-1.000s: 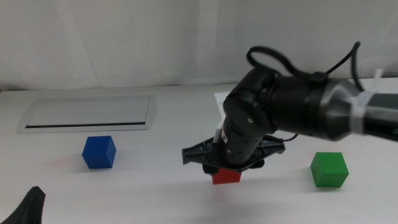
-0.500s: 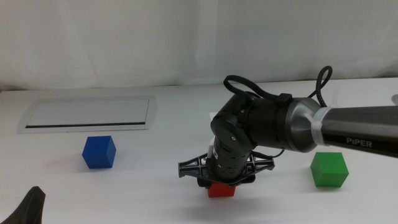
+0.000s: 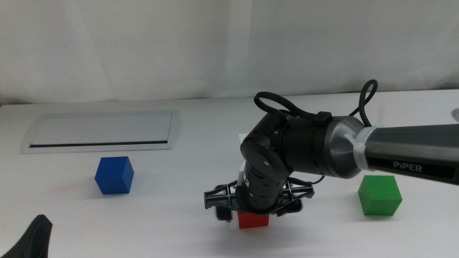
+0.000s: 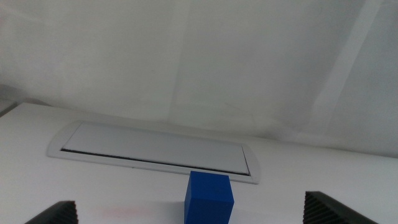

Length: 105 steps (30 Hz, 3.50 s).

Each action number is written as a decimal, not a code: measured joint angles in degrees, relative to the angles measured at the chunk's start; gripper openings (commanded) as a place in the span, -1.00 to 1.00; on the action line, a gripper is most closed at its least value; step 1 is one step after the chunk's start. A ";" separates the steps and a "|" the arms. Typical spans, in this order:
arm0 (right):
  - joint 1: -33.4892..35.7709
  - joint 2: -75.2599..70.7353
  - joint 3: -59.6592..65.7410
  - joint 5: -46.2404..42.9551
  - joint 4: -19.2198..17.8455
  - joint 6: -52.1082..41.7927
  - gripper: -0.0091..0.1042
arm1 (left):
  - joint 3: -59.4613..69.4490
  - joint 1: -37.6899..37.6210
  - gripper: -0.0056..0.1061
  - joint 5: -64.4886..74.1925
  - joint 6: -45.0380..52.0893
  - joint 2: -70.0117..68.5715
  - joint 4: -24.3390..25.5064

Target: Stack red cubes first, then green, then blue cubes in a specific spot.

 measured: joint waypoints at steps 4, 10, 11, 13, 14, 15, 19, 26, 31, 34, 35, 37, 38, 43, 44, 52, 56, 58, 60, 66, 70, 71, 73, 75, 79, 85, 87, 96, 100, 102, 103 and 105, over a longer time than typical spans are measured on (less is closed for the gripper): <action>0.05 0.24 0.04 -0.22 -0.12 -0.09 0.98 | 0.00 0.00 0.72 0.00 0.00 0.00 0.00; 0.05 -1.31 -1.65 0.90 -1.22 -2.18 0.98 | 0.00 0.00 0.72 0.00 0.00 0.00 0.00; 0.05 -1.80 -2.11 1.64 -1.47 -2.74 0.98 | 0.00 0.00 0.72 0.00 0.00 0.00 0.00; 0.05 -4.02 -4.03 3.80 -2.92 -4.93 0.98 | 0.00 0.00 0.72 0.00 0.00 0.00 0.00; 0.05 -4.99 -4.77 5.08 -3.48 -5.60 0.98 | 0.00 0.00 0.72 0.00 0.00 0.00 0.00; 0.05 -6.32 -5.61 6.04 -4.05 -6.61 0.98 | 0.00 0.00 0.72 0.00 0.00 0.00 0.00; -2.74 -12.53 -7.72 9.44 -5.40 -10.21 0.98 | 0.00 0.00 0.72 0.00 0.00 0.00 0.00; -14.17 -22.11 -7.46 19.76 -6.57 -18.10 0.98 | 0.00 0.00 0.72 0.00 0.00 0.00 0.00; -23.15 -31.72 1.55 20.90 -6.03 -21.41 0.98 | 0.00 0.00 0.72 0.00 0.00 0.00 0.00; -26.60 -37.62 7.97 21.17 -4.19 -22.32 0.98 | 0.00 0.00 0.72 0.00 0.00 0.00 0.00; -26.95 -39.12 9.39 21.01 -3.91 -22.40 0.98 | 0.00 0.00 0.72 0.00 0.00 0.00 0.00; -27.25 -42.13 12.18 19.80 -2.82 -22.54 0.98 | 0.00 0.00 0.72 0.00 0.00 0.00 0.00; -27.25 -43.10 12.69 19.33 -2.54 -22.42 0.98 | 0.00 0.00 0.72 0.00 0.00 0.00 0.00; -27.25 -43.72 15.63 14.64 -1.37 -21.95 0.98 | 0.00 0.00 0.72 0.00 0.00 0.00 0.00; -27.25 -43.34 16.14 14.21 -1.25 -21.95 0.98 | 0.00 0.00 0.72 0.00 0.00 0.00 0.00; -27.80 -38.24 20.12 9.79 -1.38 -21.75 0.98 | 0.00 0.00 0.72 0.00 0.00 0.00 0.00; -27.80 -35.64 22.77 5.86 -1.89 -21.53 0.98 | 0.00 0.00 0.72 0.00 0.00 0.00 0.00; -27.80 -34.49 23.83 4.16 -2.01 -21.40 0.98 | 0.00 0.00 0.72 0.00 0.00 0.00 0.00; -27.80 -33.27 24.68 2.61 -2.25 -21.30 0.98 | 0.00 0.00 0.72 0.00 0.00 0.00 0.00; -27.80 -28.02 25.73 -2.21 -3.08 -20.03 0.98 | 0.00 0.00 0.69 0.00 0.00 0.00 0.00; -27.80 -24.98 25.87 -3.61 -3.43 -19.92 0.98 | 0.00 0.00 0.69 0.00 0.00 0.00 0.00; -27.91 -24.37 25.87 -3.93 -3.43 -19.92 0.98 | 0.00 0.00 0.69 0.00 0.00 0.00 0.00; -28.23 -22.95 25.99 -4.79 -3.57 -19.92 0.98 | 0.00 0.00 0.69 0.00 0.00 0.00 0.00; -28.62 -21.74 26.08 -5.53 -3.57 -19.80 0.98 | 0.00 0.00 0.69 0.00 0.00 0.00 0.00; -29.18 -20.53 26.11 -6.47 -3.01 -19.91 0.98 | 0.00 0.00 0.69 0.00 0.00 0.00 0.00; -29.23 -20.44 26.11 -8.10 -2.53 -19.66 0.98 | 0.00 0.00 0.69 0.00 0.00 0.00 0.00; -29.23 -20.44 26.11 -8.09 -2.53 -18.89 0.98 | 0.00 0.00 0.69 0.00 0.00 0.00 0.00; -29.23 -18.60 26.11 -7.28 -2.53 -17.39 0.03 | 0.00 0.00 0.69 0.00 0.00 0.00 0.00; -29.23 -16.57 25.89 -6.73 -2.41 -16.45 -0.88 | 0.00 0.00 0.69 0.00 0.00 0.00 0.00; -29.23 -16.46 25.84 -7.40 -2.41 -15.99 -0.88 | 0.00 0.00 0.69 0.00 0.00 0.00 0.00; -29.23 -16.48 25.84 -7.85 -2.41 -15.77 -0.88 | 0.00 0.00 0.69 0.00 0.00 0.00 0.00; -29.23 -16.44 25.71 -8.15 -2.41 -15.64 -0.88 | 0.00 0.00 0.69 0.00 0.00 0.00 0.00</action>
